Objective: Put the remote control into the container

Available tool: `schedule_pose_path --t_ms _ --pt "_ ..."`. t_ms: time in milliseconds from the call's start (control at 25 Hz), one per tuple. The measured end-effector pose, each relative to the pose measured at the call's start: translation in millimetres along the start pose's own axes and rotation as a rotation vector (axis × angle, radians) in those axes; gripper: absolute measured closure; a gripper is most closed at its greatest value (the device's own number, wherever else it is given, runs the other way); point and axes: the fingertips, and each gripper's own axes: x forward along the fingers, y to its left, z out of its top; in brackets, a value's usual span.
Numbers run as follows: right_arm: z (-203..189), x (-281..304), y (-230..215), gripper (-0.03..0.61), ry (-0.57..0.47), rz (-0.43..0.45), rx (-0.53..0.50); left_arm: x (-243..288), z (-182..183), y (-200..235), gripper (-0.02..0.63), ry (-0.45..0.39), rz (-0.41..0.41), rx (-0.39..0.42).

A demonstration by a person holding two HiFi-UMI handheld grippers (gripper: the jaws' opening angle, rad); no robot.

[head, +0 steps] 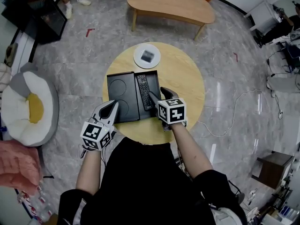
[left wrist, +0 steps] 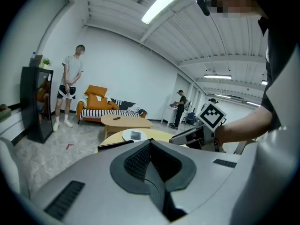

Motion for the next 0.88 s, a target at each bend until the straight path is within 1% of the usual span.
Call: schedule_pose_path --t_ms 40,80,160,200,280,360,520,640,720,880 --pt "4 -10 -6 0.342 -0.032 0.003 0.004 4 2 -5 0.607 -0.001 -0.002 0.006" --pt "8 -20 -14 0.370 -0.065 0.003 0.005 8 3 -10 0.606 -0.003 -0.002 0.011" --pt "12 -41 -28 0.445 -0.124 0.002 -0.006 15 6 -24 0.607 -0.012 0.002 0.018" --pt "12 -51 -36 0.472 -0.141 0.001 -0.017 18 6 -32 0.606 -0.017 0.005 0.021" --pt "8 -67 -51 0.500 -0.142 -0.011 -0.043 24 7 -46 0.607 -0.025 0.010 0.026" --pt "1 -81 -65 0.509 -0.132 -0.018 -0.056 27 9 -61 0.607 -0.031 0.016 0.032" --pt "-7 -108 -89 0.524 -0.161 0.018 -0.025 30 17 -88 0.606 -0.064 0.041 0.058" --pt "-18 -128 -107 0.525 -0.165 0.034 -0.025 29 19 -105 0.607 -0.091 0.067 0.059" --pt "-21 -147 -117 0.525 -0.196 0.052 -0.027 27 23 -115 0.606 -0.114 0.088 0.064" --pt "-16 -181 -131 0.525 -0.307 0.078 -0.002 18 34 -127 0.607 -0.179 0.138 0.069"
